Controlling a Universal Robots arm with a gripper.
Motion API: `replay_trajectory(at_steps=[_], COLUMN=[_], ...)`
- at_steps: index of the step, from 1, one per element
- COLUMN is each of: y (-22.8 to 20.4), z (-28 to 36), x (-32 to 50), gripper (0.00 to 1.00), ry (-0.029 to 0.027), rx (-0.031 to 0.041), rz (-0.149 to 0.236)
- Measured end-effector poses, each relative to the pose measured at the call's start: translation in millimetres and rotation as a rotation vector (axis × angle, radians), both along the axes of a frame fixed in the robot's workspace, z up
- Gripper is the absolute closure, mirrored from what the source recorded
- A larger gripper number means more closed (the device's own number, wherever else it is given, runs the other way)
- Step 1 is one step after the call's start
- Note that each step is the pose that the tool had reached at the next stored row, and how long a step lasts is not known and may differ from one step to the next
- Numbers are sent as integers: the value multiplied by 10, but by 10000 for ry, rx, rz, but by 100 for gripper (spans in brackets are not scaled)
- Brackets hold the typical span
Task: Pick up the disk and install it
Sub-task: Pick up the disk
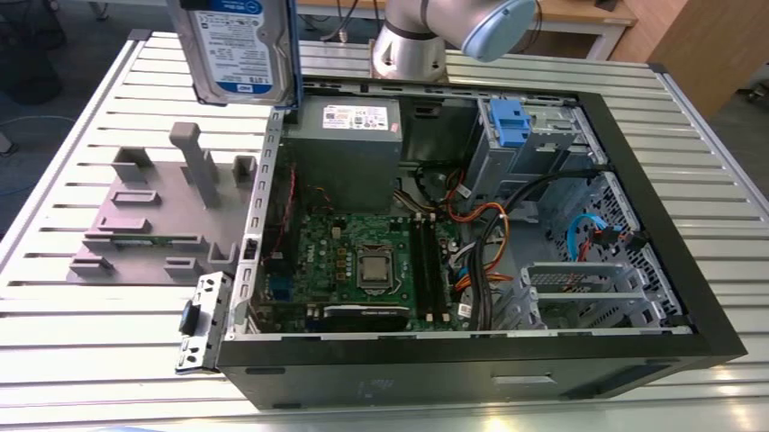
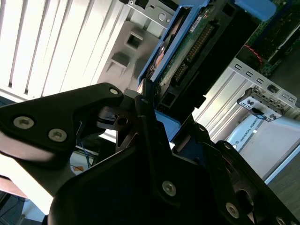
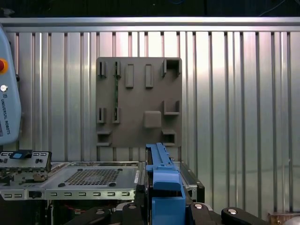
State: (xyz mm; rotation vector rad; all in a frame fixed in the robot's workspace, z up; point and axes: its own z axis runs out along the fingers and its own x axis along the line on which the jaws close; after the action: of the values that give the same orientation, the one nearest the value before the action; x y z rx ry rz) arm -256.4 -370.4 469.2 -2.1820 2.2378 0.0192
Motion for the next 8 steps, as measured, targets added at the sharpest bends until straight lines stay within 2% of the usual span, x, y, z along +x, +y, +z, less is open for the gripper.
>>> replay_trajectory(at_steps=[8], y=[0], z=[0], x=[35], gripper=[63], ry=[1], rx=[0], rz=[0])
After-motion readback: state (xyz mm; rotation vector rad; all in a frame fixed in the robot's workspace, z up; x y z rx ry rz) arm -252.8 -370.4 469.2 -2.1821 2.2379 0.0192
